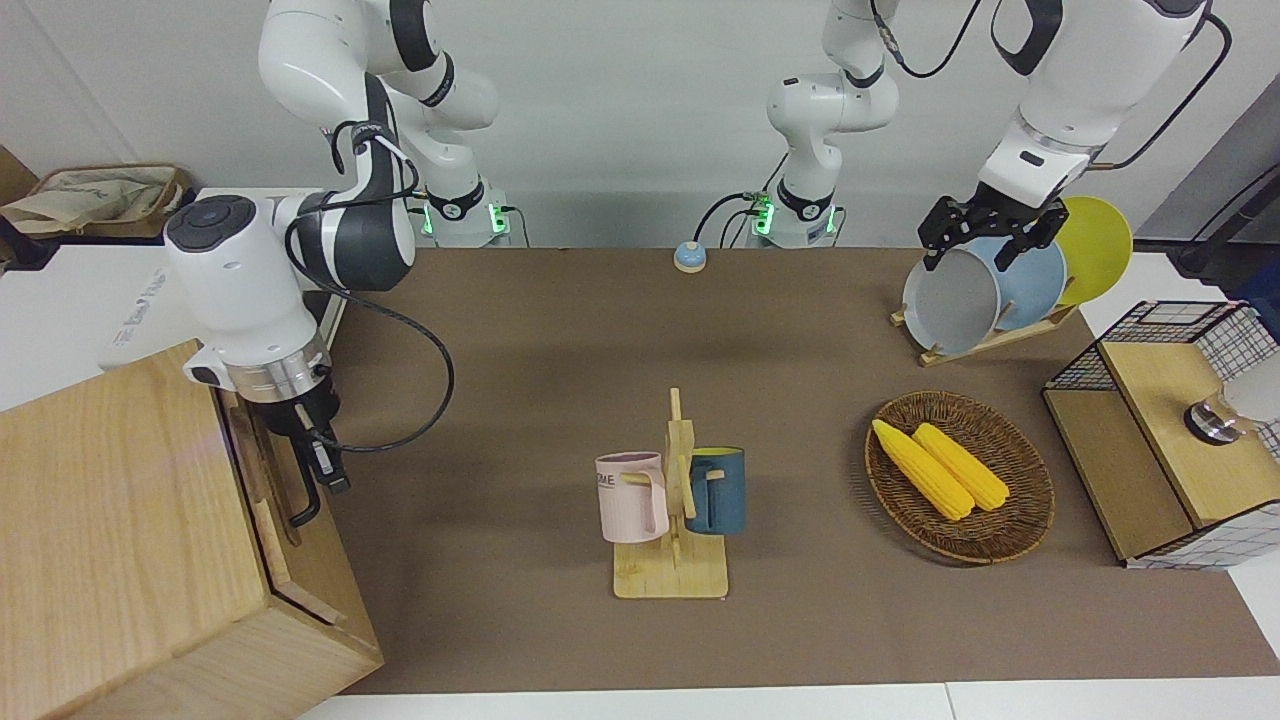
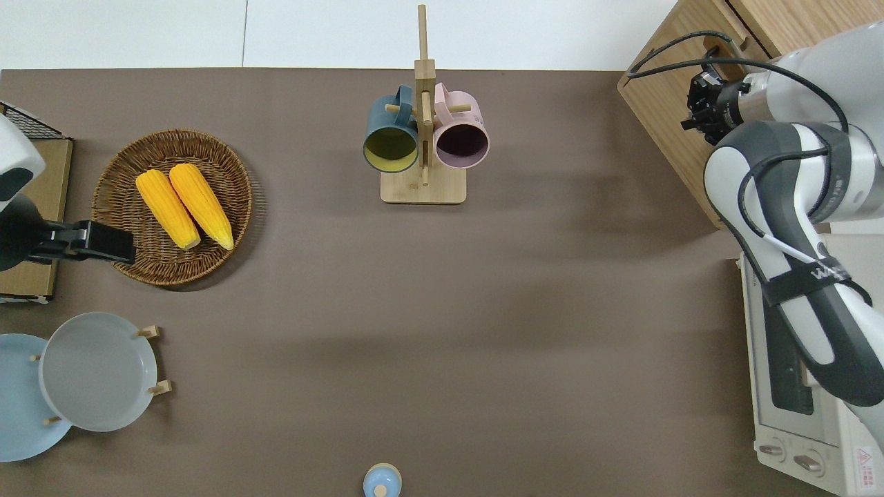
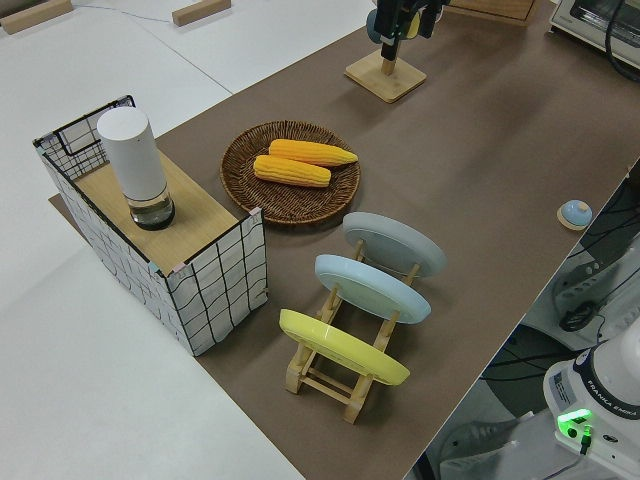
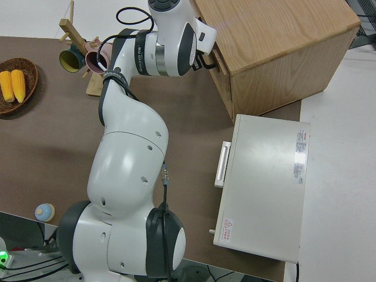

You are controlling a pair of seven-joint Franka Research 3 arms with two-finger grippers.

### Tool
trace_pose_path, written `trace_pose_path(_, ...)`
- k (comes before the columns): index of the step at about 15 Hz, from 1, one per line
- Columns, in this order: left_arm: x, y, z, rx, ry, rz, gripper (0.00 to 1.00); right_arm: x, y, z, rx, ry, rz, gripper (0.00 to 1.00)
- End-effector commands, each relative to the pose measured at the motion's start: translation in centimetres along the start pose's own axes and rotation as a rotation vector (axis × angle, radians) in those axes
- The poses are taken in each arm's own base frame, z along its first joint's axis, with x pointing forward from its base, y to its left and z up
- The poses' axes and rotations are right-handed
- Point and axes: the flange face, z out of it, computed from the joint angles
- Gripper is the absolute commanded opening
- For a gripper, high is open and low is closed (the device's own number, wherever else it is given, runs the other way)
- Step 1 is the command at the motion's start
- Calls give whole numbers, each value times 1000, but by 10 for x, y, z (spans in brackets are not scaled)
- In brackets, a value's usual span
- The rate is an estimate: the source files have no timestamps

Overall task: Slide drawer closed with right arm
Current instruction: 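Press the right gripper against the drawer until fully shut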

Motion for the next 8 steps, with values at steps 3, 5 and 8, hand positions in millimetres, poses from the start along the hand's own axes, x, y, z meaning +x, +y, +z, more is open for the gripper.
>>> trace_pose_path(3, 1, -1, -3, 16, -7, 11, 993, 24, 3, 3, 30, 6, -37, 0)
trace_pose_path(5, 1, -1, -4, 16, -5, 11, 993, 26, 5, 7, 27, 2, -33, 0)
trace_pose_path(8, 1, -1, -4, 16, -5, 11, 993, 26, 5, 8, 26, 0, -36, 0)
